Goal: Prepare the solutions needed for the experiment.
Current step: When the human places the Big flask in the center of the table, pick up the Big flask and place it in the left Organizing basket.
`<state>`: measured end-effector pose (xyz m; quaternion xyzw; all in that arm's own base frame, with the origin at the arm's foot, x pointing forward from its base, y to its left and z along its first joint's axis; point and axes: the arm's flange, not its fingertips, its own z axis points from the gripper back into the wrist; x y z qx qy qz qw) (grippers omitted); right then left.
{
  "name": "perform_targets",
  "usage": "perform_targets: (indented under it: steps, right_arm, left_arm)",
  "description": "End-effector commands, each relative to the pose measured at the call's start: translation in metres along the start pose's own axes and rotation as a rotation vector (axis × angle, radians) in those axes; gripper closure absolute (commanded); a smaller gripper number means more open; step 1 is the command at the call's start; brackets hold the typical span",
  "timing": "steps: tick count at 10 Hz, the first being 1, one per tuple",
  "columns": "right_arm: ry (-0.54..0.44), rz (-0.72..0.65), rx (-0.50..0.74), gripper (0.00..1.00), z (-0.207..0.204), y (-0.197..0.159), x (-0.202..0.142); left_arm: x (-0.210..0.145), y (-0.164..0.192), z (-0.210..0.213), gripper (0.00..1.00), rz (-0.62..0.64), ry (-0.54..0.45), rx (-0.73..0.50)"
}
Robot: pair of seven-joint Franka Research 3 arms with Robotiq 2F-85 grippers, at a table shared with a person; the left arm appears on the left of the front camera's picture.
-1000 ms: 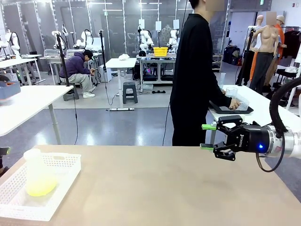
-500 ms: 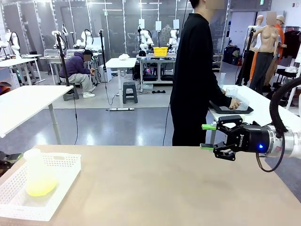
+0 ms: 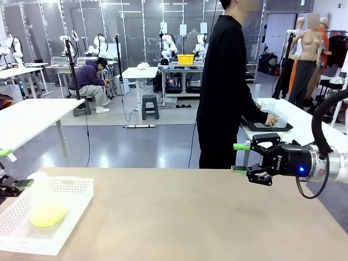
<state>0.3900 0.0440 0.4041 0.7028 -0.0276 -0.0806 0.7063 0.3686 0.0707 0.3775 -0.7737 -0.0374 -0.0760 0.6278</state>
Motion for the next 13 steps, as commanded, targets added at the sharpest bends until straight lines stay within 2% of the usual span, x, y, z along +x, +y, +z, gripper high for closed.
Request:
perform_targets:
  steps: [1, 2, 4, 6, 8, 13]
  right_arm:
    - [-0.006, 0.002, 0.016, 0.33, -0.002, 0.0, -0.005]
    - [-0.006, 0.002, 0.016, 0.33, -0.002, 0.0, -0.005]
    - [-0.006, 0.002, 0.016, 0.33, -0.002, 0.0, -0.005]
    - [-0.006, 0.002, 0.016, 0.33, -0.002, 0.0, -0.005]
    - [-0.006, 0.002, 0.016, 0.33, -0.002, 0.0, -0.005]
    - [-0.006, 0.002, 0.016, 0.33, -0.002, 0.0, -0.005]
  left_arm:
    - [0.001, 0.001, -0.004, 0.0, 0.001, 0.011, 0.001]
    - [0.003, 0.003, -0.019, 0.0, 0.05, 0.035, 0.154]
    - [0.009, 0.002, -0.036, 0.0, 0.028, 0.074, 0.252]
    - [0.019, 0.005, -0.042, 0.0, -0.014, 0.03, 0.237]
    - [0.019, 0.007, -0.038, 0.0, -0.007, 0.069, 0.234]
    - [0.019, 0.007, -0.038, 0.0, -0.007, 0.069, 0.234]
